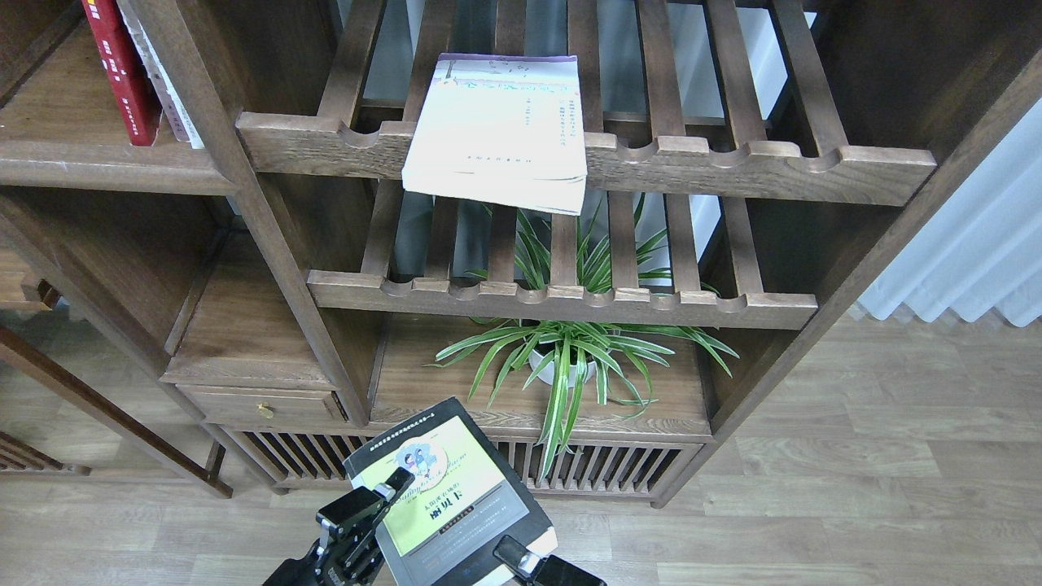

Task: Organize books on shelf
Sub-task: 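Take the green book with the left gripper and carry it toward the side shelf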

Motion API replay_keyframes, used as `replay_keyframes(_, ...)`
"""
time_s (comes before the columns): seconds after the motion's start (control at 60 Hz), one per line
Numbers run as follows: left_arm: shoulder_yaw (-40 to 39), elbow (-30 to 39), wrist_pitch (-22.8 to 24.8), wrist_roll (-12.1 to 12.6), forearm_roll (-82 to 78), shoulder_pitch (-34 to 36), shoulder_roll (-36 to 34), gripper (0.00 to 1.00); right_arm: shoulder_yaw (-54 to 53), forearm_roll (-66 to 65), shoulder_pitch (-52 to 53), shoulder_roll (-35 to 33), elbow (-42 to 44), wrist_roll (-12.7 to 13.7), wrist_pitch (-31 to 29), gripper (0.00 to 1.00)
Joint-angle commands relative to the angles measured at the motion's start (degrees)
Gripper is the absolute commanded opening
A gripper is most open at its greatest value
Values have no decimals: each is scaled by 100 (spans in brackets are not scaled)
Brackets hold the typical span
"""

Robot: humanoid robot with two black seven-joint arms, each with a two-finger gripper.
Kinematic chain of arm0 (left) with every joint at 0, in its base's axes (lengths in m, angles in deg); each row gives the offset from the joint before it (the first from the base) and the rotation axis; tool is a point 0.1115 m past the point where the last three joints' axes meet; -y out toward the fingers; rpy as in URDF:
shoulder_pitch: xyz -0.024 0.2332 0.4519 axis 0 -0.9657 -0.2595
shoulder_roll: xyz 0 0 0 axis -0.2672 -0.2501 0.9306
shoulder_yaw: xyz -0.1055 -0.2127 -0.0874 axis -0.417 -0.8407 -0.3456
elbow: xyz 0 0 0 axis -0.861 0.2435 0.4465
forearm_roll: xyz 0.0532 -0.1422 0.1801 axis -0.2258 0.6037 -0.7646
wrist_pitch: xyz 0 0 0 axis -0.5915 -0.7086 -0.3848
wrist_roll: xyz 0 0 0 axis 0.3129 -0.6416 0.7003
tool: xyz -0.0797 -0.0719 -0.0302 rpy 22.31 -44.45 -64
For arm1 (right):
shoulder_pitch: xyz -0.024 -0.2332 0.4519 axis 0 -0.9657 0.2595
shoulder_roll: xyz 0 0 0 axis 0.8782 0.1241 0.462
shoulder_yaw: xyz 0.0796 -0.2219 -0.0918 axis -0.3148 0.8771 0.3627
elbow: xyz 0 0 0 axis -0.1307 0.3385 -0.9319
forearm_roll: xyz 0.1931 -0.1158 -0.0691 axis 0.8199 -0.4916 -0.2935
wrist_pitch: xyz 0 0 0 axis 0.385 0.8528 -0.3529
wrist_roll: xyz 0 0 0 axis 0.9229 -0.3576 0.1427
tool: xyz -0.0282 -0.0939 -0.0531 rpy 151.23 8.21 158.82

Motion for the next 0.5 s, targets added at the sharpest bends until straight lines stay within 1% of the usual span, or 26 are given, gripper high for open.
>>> replay_keyframes(0.0, -138, 25, -2, 13, -17, -15, -99, 2, 4, -271, 266, -18, 139, -4, -1, 81)
replay_keyframes(0.067, -208, 86, -2, 13, -17, -59, -240, 2, -23, -377, 266, -18, 183, -22, -1, 96)
replay_keyframes(0.1, -278, 148, -2, 13, -17, -111, -328, 2, -14, -386, 266, -18, 200, -31, -1, 99)
replay_keyframes(0.233, -770, 403, -2, 21, -17, -331, -636, 2, 21, -386, 293, 0, 235, -31, -1, 99)
replay_keyframes(0.367, -1403, 649, -2, 30, -131, -604, -1180, 3, 21, -395, 310, 70, 297, -13, -1, 99)
replay_keyframes(0.4, -1614, 746, -2, 21, -157, -700, -1304, 3, 21, -395, 310, 96, 297, -13, -1, 99)
replay_keyframes(0.417, -2093, 920, -2, 30, -192, -909, -1539, 3, 21, -403, 319, 114, 306, -13, -1, 99)
replay_keyframes(0.467, -2387, 1036, -2, 21, -210, -1043, -1690, 3, 21, -403, 319, 114, 341, -13, -1, 99)
replay_keyframes(0.483, -2606, 1114, -2, 21, -236, -1130, -1786, 3, 21, -412, 319, 114, 358, -13, -1, 99)
